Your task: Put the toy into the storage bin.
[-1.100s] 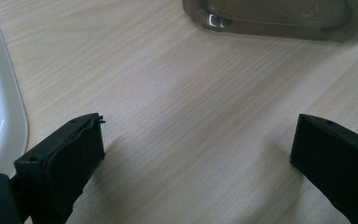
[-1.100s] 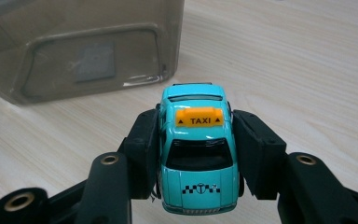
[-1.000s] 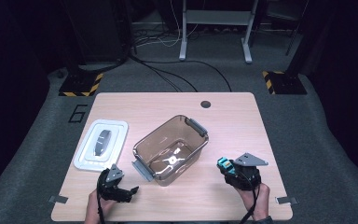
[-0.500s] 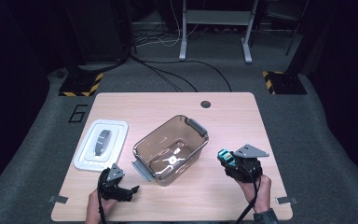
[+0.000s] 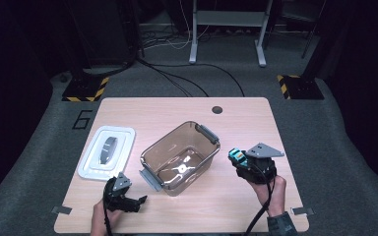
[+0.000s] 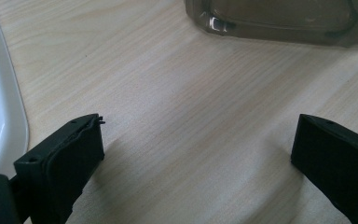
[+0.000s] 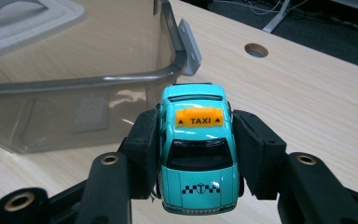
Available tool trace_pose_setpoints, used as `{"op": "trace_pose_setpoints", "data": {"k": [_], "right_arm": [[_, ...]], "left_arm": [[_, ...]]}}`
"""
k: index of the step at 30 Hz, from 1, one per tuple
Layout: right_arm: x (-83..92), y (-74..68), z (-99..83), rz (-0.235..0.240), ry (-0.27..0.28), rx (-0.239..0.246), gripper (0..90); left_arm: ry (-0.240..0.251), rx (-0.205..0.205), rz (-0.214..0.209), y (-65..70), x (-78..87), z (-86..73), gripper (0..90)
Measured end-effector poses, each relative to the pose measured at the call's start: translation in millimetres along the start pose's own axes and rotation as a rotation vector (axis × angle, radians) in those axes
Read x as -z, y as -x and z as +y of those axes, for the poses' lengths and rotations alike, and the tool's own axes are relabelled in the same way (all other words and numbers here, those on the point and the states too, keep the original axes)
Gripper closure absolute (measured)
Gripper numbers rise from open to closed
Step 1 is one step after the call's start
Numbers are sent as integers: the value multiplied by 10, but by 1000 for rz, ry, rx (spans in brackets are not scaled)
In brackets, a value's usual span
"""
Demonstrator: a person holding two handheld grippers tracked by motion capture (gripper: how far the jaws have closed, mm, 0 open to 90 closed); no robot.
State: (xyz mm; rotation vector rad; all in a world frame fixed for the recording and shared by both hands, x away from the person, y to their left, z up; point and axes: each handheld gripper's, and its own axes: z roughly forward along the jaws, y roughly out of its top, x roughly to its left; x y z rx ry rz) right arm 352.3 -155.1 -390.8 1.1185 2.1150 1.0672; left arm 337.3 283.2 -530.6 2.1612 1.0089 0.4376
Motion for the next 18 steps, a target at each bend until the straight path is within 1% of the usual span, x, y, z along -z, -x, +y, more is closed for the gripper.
{"op": "trace_pose_setpoints", "data": {"k": [5, 13, 17, 18], "right_arm": [[-4, 5, 89, -4, 11, 19, 521], [20, 18, 225, -2, 39, 24, 521], [26, 19, 286, -3, 46, 28, 521], [22, 23, 302, -1, 48, 33, 521]], "left_arm": [[0, -1, 2, -1, 3, -4, 21], [-3, -2, 2, -4, 5, -3, 21], [4, 4, -1, -1, 0, -6, 21], [-2, 2, 0, -1, 4, -3, 21]]}}
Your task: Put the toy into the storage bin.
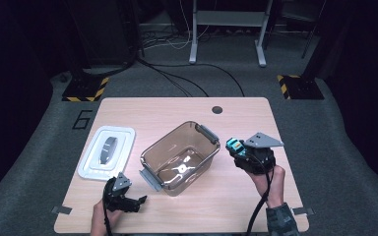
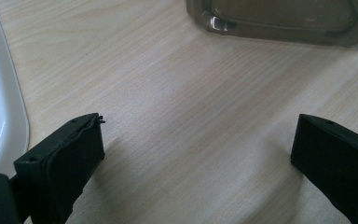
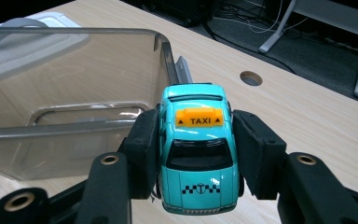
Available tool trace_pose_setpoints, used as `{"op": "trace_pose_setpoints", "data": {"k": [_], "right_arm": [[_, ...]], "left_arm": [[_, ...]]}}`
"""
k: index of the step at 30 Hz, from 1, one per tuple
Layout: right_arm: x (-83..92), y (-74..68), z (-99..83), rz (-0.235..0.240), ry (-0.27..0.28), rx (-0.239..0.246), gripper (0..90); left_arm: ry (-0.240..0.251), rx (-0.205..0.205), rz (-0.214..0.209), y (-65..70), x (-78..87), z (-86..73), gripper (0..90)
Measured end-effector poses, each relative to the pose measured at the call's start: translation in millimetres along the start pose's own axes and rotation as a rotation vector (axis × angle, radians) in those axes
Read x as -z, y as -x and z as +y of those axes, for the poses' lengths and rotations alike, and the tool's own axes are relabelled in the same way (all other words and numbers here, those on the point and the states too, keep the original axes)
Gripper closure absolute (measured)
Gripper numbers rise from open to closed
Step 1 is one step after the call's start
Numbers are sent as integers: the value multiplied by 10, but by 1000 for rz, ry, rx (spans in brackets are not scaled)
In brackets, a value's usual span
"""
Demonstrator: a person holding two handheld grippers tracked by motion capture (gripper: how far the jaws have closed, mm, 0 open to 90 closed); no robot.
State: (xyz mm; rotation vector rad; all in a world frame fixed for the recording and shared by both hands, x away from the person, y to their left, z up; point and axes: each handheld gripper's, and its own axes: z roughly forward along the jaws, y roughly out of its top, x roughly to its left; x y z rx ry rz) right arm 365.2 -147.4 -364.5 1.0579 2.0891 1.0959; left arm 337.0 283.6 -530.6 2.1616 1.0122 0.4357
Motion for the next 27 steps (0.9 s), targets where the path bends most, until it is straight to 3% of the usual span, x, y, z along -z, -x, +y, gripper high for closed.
{"op": "trace_pose_setpoints", "data": {"k": [27], "right_arm": [[-273, -116, 506, 36, 7, 95, 521]], "left_arm": [[0, -2, 1, 0, 0, 0, 21]]}}
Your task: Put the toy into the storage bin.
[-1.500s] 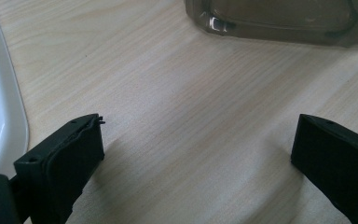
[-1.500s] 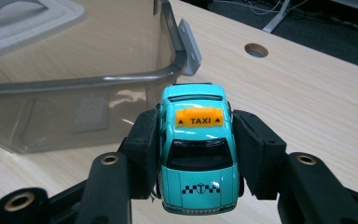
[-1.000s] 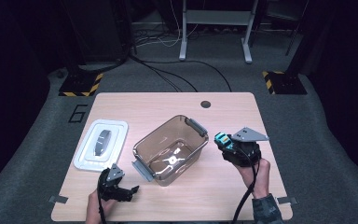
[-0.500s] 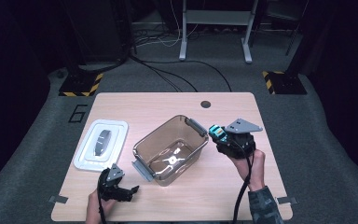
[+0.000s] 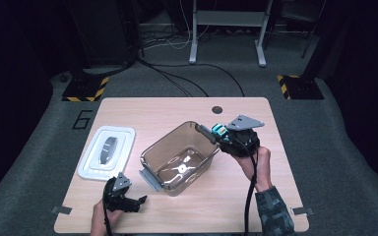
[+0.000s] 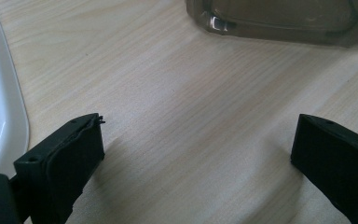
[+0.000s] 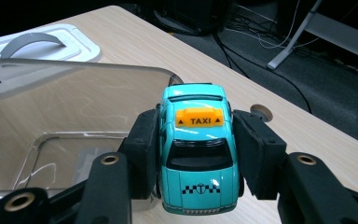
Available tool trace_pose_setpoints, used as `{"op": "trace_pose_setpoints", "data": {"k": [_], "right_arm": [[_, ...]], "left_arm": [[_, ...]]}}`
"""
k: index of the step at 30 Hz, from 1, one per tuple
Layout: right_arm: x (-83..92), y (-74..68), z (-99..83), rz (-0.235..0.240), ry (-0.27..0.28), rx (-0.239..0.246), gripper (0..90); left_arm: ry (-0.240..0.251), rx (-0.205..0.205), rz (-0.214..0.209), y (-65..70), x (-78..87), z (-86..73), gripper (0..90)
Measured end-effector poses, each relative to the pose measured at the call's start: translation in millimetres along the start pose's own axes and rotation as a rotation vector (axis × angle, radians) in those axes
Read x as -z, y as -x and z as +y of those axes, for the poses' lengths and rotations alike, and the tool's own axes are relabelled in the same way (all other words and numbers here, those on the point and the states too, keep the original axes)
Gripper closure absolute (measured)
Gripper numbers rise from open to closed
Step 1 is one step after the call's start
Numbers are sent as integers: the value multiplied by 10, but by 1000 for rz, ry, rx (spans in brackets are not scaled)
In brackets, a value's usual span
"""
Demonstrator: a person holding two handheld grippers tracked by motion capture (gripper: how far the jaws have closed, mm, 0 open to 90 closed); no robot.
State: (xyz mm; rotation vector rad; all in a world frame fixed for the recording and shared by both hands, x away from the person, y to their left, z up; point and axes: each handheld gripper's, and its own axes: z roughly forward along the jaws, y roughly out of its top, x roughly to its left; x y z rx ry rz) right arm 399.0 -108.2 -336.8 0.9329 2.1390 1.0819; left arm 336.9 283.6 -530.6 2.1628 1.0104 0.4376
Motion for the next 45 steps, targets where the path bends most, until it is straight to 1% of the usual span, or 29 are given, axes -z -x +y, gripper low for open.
{"op": "trace_pose_setpoints", "data": {"k": [11, 15, 16, 19, 28, 31, 37, 39, 40, 41, 45], "right_arm": [[-121, -13, 199, 21, 3, 15, 521], [-163, -12, 286, 40, 2, 15, 520], [-174, -15, 306, 43, 2, 15, 520], [-206, -12, 366, 60, -10, 22, 520], [-266, -28, 517, 78, -8, 31, 520], [-292, -39, 559, 84, -15, 34, 520], [-381, -79, 647, 110, -39, 49, 520], [-415, -95, 676, 115, -47, 67, 521], [-432, -109, 691, 114, -54, 73, 520], [-450, -125, 707, 116, -59, 68, 520], [-521, -173, 750, 137, -85, 82, 520]], "left_arm": [[0, 2, -1, 0, 0, 0, 21], [6, 3, -2, 0, -5, -2, 21], [-1, 1, -1, -1, 0, 0, 21], [5, 3, -2, 0, -4, -1, 21], [0, 1, 0, 0, -1, 0, 21], [8, 3, 1, 1, -7, -3, 21], [5, 3, 3, 2, -5, -2, 21], [6, 3, 3, 2, -5, -2, 21], [5, 3, 3, 2, -5, -2, 21], [5, 2, 3, 2, -5, -1, 21], [5, 2, 3, 2, -5, -2, 21]]}}
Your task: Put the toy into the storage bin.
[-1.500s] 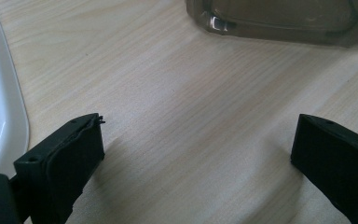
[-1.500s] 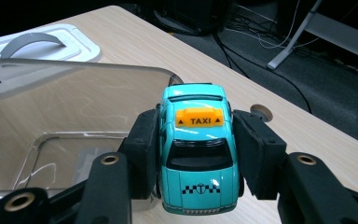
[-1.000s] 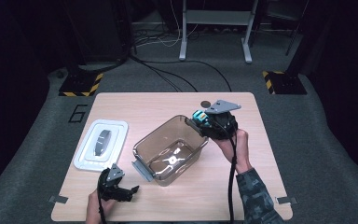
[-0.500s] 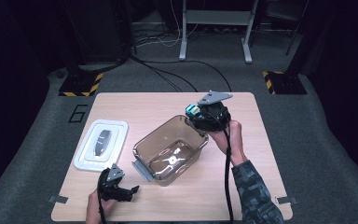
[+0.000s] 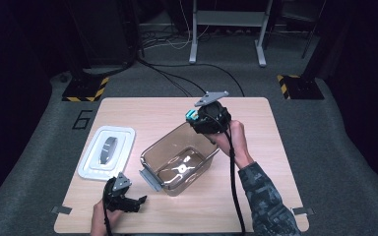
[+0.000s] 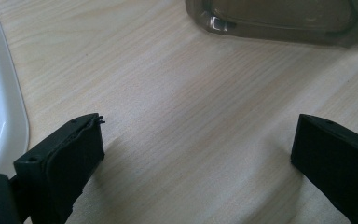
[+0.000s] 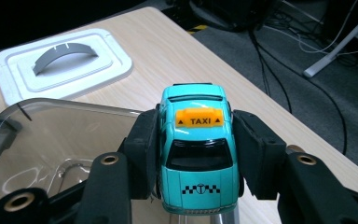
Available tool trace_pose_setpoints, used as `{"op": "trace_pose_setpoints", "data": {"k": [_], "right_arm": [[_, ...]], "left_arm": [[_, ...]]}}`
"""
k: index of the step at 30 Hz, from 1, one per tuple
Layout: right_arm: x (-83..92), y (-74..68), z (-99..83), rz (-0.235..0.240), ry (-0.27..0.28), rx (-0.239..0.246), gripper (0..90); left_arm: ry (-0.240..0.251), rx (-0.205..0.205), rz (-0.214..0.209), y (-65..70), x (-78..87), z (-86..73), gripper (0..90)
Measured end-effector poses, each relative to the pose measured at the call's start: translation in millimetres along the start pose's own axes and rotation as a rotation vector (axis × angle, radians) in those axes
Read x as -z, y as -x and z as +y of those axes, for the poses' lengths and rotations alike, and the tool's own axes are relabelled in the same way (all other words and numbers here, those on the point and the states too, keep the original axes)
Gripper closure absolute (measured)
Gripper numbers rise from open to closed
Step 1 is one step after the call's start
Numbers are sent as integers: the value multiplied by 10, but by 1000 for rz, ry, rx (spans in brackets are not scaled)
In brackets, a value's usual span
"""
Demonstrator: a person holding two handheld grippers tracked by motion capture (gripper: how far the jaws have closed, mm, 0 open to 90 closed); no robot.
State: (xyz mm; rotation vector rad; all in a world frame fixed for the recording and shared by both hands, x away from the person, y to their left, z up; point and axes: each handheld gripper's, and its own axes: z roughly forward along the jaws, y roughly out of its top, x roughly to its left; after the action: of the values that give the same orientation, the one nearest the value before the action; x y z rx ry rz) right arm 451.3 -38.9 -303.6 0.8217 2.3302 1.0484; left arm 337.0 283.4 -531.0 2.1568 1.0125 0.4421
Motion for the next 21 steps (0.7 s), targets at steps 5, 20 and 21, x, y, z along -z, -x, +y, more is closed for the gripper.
{"op": "trace_pose_setpoints", "data": {"k": [5, 20, 21], "right_arm": [[-97, -29, 42, 32, -44, 18, 520], [-316, -112, 55, 102, -140, 4, 520], [-342, -119, 50, 109, -147, -1, 520]], "left_arm": [[1, 0, 1, 1, -1, 0, 21], [0, -5, 2, 1, 1, 0, 21], [-5, -5, -1, -1, 5, 2, 21]]}}
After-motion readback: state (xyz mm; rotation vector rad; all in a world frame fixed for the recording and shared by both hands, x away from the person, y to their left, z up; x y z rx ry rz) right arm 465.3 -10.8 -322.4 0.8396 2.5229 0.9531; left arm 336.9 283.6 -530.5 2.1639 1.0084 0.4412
